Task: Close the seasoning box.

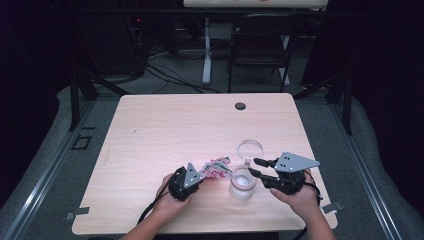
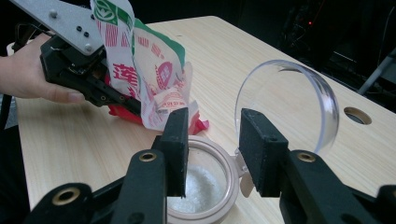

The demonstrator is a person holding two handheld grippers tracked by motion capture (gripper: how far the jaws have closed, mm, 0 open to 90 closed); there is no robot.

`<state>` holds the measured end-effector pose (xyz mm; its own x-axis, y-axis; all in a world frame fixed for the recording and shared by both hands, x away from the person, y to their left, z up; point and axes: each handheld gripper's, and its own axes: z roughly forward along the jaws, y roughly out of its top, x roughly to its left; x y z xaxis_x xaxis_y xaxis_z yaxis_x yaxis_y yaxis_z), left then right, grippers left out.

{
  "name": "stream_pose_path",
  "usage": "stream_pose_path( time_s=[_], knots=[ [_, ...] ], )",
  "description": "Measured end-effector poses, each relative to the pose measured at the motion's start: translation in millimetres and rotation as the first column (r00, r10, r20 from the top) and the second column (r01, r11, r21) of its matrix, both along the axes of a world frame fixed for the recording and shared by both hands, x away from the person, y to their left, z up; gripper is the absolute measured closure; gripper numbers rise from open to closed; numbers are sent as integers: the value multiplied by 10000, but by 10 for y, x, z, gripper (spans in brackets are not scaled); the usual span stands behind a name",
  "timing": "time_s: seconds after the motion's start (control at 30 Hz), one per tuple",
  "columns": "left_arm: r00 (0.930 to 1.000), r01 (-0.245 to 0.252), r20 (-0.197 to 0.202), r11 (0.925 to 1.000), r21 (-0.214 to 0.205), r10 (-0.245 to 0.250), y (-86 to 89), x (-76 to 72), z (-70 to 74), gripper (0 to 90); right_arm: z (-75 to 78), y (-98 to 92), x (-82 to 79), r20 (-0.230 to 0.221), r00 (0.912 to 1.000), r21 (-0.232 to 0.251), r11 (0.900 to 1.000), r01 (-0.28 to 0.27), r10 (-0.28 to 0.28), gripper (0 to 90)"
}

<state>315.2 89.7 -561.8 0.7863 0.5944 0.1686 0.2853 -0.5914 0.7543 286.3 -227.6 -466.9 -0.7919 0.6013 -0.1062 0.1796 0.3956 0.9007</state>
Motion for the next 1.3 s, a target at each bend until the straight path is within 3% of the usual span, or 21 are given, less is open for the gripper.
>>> stream_pose_path(
  time_s=[0.17, 0.37, 0.53, 0.63, 0.73, 0.9, 1.07, 1.2, 1.3],
  knots=[
    [9988, -290, -410, 9965, -779, 258, 101, 66, 55, 856, 26, -62, 8, 35, 9993, 233, 9990, 382, -383, 617],
    [9948, -934, -516, 9878, -1248, 876, 291, 128, 134, 863, 118, -202, 25, 282, 9926, 640, 9912, 1161, -1181, 585],
    [9883, -1508, -474, 9757, -1587, 1451, 470, 141, 212, 864, 132, -319, 96, 100, 9840, 856, 9806, 1763, -1778, 575],
    [9819, -1890, -499, 9642, -1860, 1829, 594, 147, 251, 864, 121, -366, 155, -37, 9770, 1013, 9719, 2124, -2131, 564],
    [9728, -2317, -541, 9509, -2051, 2254, 731, 158, 286, 864, 93, -379, 218, -234, 9741, 1162, 9672, 2259, -2247, 534],
    [9533, -3014, -539, 9246, -2330, 2972, 967, 161, 346, 864, -10, -307, 325, -576, 9776, 856, 9747, 2066, -2022, 508],
    [9292, -3672, -499, 8993, -2374, 3662, 1179, 175, 358, 866, -42, -224, 388, -734, 9821, 819, 9804, 1793, -1735, 495],
    [9075, -4186, -682, 8789, -2286, 4144, 1304, 211, 305, 866, -61, -178, 424, -802, 9830, 814, 9818, 1715, -1650, 490],
    [8968, -4415, -840, 8673, -2299, 4343, 1373, 230, 277, 866, -74, -162, 445, -824, 9830, 854, 9815, 1711, -1642, 489]
  ],
)
